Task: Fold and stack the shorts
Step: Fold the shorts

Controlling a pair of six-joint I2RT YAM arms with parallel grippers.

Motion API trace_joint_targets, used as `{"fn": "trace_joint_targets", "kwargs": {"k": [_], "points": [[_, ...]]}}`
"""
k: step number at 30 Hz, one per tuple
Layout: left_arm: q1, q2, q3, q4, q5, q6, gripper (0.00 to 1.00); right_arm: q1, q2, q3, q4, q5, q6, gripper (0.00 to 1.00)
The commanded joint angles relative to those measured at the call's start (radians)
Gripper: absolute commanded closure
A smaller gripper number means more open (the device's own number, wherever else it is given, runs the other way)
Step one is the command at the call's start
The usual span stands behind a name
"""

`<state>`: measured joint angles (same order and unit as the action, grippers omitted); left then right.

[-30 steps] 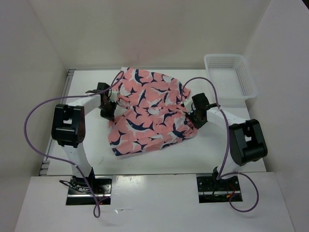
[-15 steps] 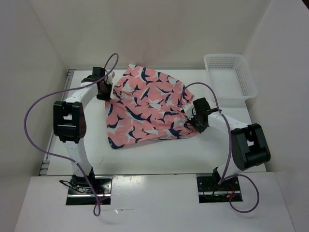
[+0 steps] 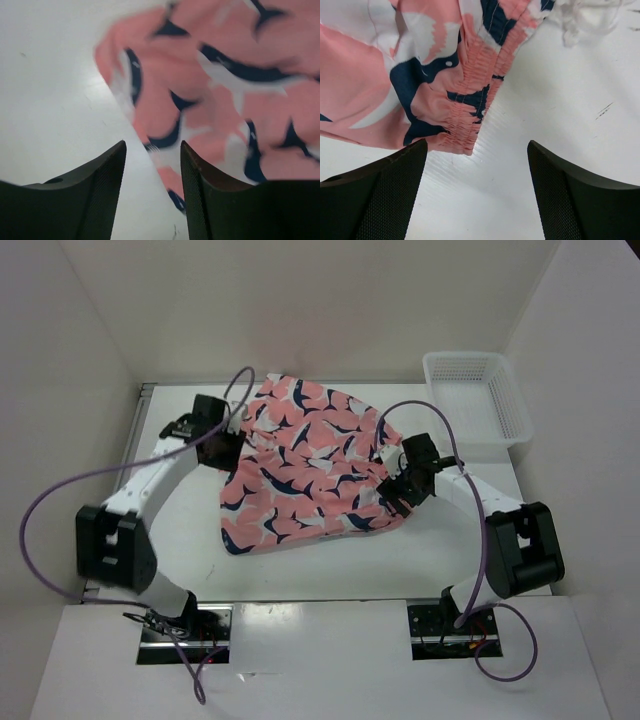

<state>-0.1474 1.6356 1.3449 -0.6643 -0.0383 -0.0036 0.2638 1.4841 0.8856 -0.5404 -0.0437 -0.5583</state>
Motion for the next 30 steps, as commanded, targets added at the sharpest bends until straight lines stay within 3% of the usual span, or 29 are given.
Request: {"fn": "trace_joint_targets", "kwargs": {"k": [1, 3, 11, 21, 24, 25, 28, 30], "points": [[-0.181, -0.235, -0.249, -0.169, 0.023, 0.004, 0.44, 0.005, -0.044, 0.047, -0.003, -0.038, 0.024, 0.14], [-0.294, -0.346, -0.419, -0.169, -0.009, 0.004, 0.43, 0.005, -0.044, 0.047, -0.003, -0.018, -0.006, 0.14], [-0.438, -0.356, -0.576, -0.181, -0.044, 0.004, 0.39, 0.005, -0.044, 0.088, -0.041, -0.005, -0.136, 0.14], [-0.46, -0.228, -0.671, 0.046, -0.214, 0.004, 0.37, 0.005, -0.131, 0.036, -0.127, -0.033, -0.259, 0.14], [-0.448, -0.145, -0.647, 0.129, -0.258, 0.004, 0.48, 0.014, -0.142, 0.015, -0.139, -0.051, -0.279, 0.16], [-0.439, -0.097, -0.615, 0.118, -0.258, 0.004, 0.63, 0.014, -0.142, 0.015, -0.148, -0.051, -0.305, 0.16], [-0.426, -0.068, -0.53, 0.058, -0.17, 0.004, 0.89, 0.089, -0.142, -0.051, -0.135, -0.018, -0.347, 0.16], [-0.426, -0.089, -0.53, 0.049, -0.158, 0.004, 0.95, 0.161, -0.142, -0.076, -0.109, 0.002, -0.347, 0.16]]}}
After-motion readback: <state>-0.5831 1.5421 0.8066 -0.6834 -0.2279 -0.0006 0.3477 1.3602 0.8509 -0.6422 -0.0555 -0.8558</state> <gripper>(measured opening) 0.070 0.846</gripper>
